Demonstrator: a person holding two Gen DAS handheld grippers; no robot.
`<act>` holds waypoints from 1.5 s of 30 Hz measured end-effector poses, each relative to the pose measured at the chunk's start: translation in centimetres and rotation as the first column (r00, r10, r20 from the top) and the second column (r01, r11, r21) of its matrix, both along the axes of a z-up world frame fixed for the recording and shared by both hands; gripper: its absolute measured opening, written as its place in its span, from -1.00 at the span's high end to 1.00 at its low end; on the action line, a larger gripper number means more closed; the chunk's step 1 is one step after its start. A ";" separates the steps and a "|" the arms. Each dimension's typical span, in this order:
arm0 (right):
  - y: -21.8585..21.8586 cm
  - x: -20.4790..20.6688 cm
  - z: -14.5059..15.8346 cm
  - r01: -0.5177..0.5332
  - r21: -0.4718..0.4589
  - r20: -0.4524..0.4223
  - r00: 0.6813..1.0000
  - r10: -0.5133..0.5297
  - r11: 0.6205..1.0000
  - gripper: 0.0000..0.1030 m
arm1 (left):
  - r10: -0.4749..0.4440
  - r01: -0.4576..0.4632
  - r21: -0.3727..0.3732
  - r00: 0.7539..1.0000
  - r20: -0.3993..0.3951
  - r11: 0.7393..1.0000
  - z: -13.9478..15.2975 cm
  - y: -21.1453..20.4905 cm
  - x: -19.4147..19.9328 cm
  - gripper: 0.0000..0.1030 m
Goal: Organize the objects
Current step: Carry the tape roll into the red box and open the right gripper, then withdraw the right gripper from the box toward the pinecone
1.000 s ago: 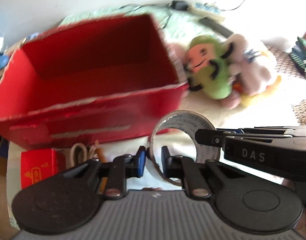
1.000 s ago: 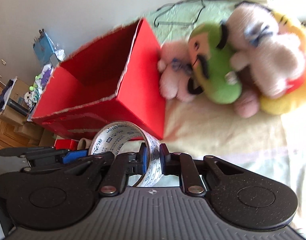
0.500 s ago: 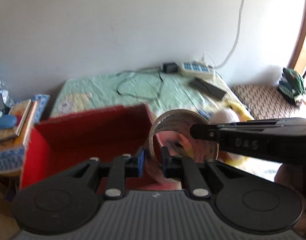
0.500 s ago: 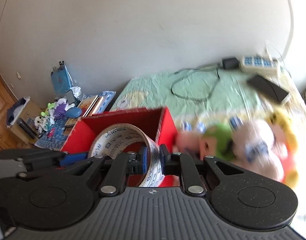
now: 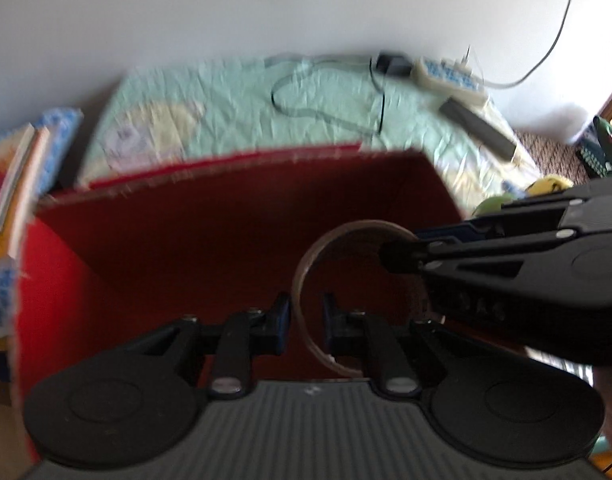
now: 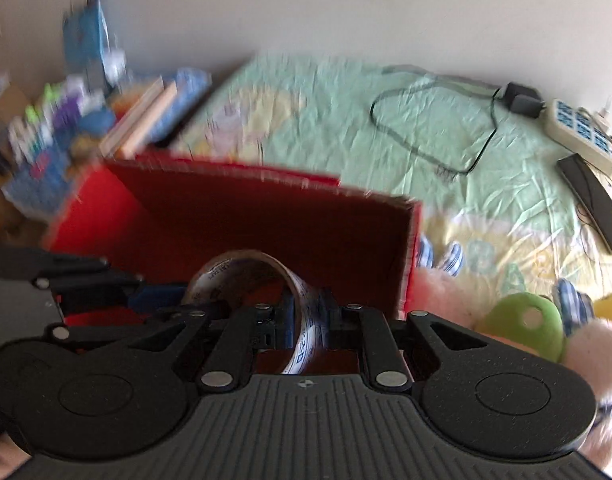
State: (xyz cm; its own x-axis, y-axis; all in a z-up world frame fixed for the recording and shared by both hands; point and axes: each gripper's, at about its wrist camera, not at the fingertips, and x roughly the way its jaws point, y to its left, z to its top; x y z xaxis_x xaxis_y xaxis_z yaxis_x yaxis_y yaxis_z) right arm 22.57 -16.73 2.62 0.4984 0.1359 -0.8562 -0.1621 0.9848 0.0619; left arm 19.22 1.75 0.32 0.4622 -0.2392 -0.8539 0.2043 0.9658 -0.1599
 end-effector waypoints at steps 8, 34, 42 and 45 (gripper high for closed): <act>1.8 1.7 -2.7 -0.038 -0.182 -0.038 0.999 0.032 0.983 0.68 | -0.044 0.045 0.004 0.995 -0.094 0.999 -3.0 -0.3 2.1 0.77; 1.6 0.0 -4.0 0.112 0.104 -0.152 0.984 -0.095 0.988 0.57 | 0.017 -0.022 0.183 0.999 0.029 0.983 -2.3 3.9 0.0 0.29; 1.6 -1.9 -3.3 0.171 0.127 -0.097 0.982 -0.160 0.977 0.56 | -0.023 0.008 0.223 0.998 0.065 0.975 -2.6 2.8 0.2 0.28; 0.5 -3.8 -2.1 0.197 0.198 -0.033 0.980 -0.194 0.960 0.56 | -0.032 0.010 0.222 0.995 0.094 0.975 -2.3 2.7 -0.2 0.28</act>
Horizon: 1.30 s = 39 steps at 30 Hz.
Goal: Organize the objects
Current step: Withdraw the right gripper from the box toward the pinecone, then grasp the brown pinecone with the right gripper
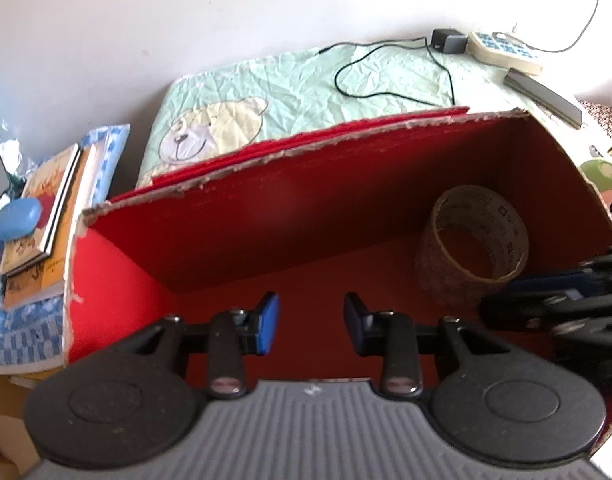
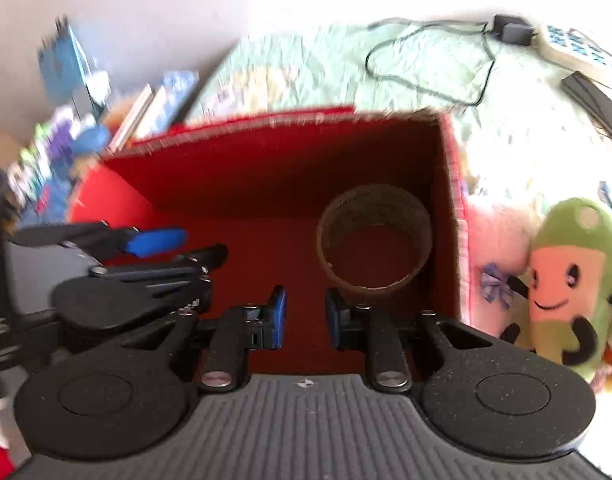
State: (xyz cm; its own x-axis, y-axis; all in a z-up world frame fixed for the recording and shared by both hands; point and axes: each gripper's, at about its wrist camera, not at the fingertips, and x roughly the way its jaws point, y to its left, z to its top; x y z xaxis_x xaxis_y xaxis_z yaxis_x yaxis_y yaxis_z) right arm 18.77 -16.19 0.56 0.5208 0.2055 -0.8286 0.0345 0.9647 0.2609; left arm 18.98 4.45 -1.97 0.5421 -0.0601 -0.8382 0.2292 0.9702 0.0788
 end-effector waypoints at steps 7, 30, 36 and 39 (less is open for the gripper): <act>-3.0 -4.3 3.3 0.027 0.064 0.172 0.984 -0.038 0.998 0.27 | -0.002 0.003 -0.014 0.998 0.063 1.000 2.9 -0.9 -3.3 0.27; -10.1 -11.9 0.8 -0.128 0.336 0.096 0.990 0.101 0.933 0.06 | -0.080 0.084 -0.106 0.996 0.048 0.991 4.8 -6.0 -17.8 0.23; -9.8 -12.2 -2.8 -0.126 0.423 -0.038 0.987 0.156 0.898 0.04 | -0.197 0.186 -0.174 0.979 -0.049 0.967 2.1 -7.9 -20.8 0.17; -9.5 -12.4 -4.3 -0.113 0.464 -0.099 0.979 0.178 0.878 0.04 | -0.204 0.187 -0.177 0.975 -0.085 0.966 0.8 -8.7 -21.5 -0.02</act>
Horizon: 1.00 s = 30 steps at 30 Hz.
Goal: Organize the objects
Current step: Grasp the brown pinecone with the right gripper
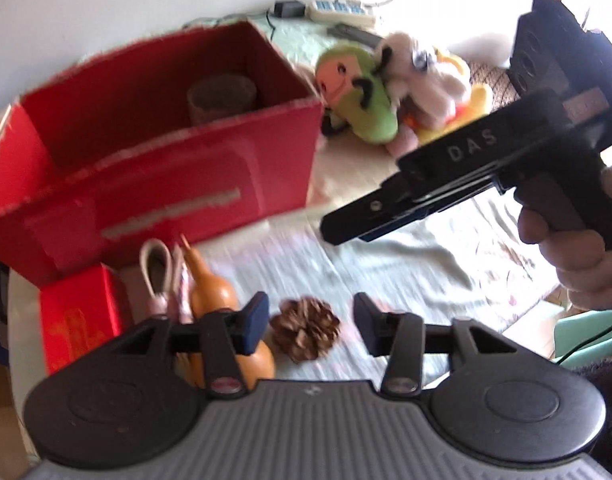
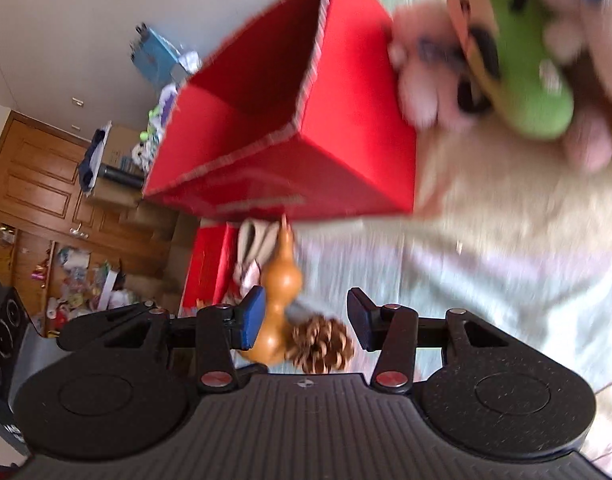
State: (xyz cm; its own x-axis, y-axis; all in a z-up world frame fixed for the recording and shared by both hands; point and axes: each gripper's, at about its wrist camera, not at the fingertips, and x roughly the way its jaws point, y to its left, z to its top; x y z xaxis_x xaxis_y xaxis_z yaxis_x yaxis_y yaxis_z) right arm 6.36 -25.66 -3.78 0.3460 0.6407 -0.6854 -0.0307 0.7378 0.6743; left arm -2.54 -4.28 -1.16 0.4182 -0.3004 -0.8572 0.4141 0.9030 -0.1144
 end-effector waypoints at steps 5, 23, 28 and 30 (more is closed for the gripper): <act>0.9 -0.2 -1.9 -0.021 0.023 -0.082 0.996 0.023 1.000 0.01 | 0.009 -0.009 0.008 0.999 -0.041 1.000 -1.7 -0.8 -0.5 -0.07; 0.7 -0.2 -4.4 0.023 0.072 -0.225 0.974 -0.006 0.997 -0.07 | -0.012 0.017 0.042 0.994 -0.104 0.999 -5.1 -1.2 0.7 -0.02; 0.7 -0.6 -4.7 0.039 0.076 -0.249 0.968 -0.019 0.996 -0.01 | -0.011 0.014 0.028 0.995 -0.104 1.000 -4.9 -1.1 0.8 0.10; 0.5 -0.7 -4.5 0.054 0.066 -0.246 0.969 -0.036 0.996 0.01 | -0.023 0.026 0.030 0.995 -0.102 0.999 -4.7 -1.3 0.9 0.15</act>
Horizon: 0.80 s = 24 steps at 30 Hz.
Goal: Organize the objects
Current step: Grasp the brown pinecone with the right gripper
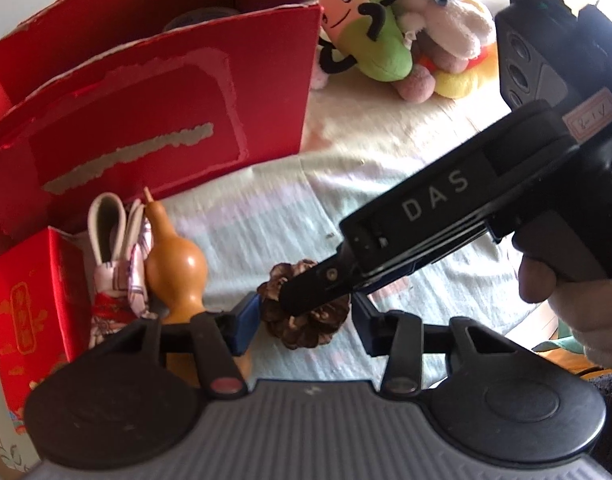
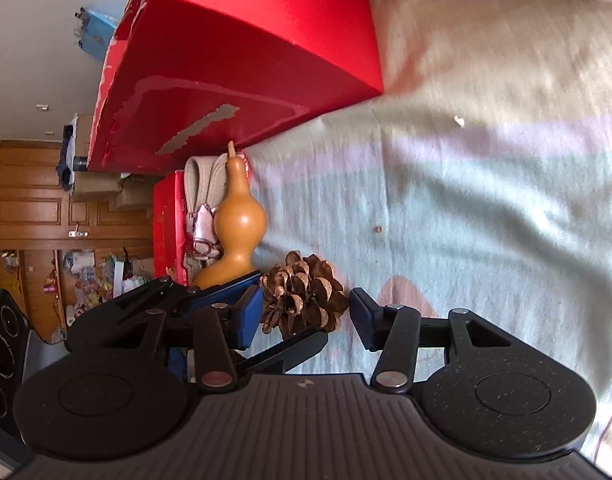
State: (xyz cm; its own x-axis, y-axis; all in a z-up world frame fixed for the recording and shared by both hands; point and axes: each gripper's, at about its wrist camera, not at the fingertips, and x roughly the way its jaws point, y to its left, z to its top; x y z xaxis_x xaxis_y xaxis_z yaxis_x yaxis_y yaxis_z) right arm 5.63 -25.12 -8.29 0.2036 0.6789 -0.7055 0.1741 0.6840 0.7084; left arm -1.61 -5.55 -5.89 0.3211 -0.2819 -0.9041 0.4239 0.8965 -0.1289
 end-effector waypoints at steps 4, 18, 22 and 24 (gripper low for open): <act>-0.6 -0.6 0.9 0.030 -0.026 0.011 0.999 -0.030 0.999 0.02 | -0.036 0.036 -0.023 0.999 0.005 0.999 0.7 -0.2 0.1 0.15; -1.0 -0.3 12.9 0.175 -0.194 0.245 0.961 -0.125 0.965 0.02 | -0.155 0.200 -0.166 0.955 0.253 0.966 10.5 0.4 2.3 0.17; 0.6 1.9 16.1 0.168 -0.270 0.338 0.939 -0.071 0.948 0.02 | -0.121 0.196 -0.209 0.938 0.324 0.958 13.2 2.2 3.9 0.16; 1.3 3.4 16.7 0.166 -0.305 0.365 0.930 -0.046 0.938 0.02 | -0.099 0.184 -0.224 0.934 0.344 0.957 13.9 3.1 4.8 0.17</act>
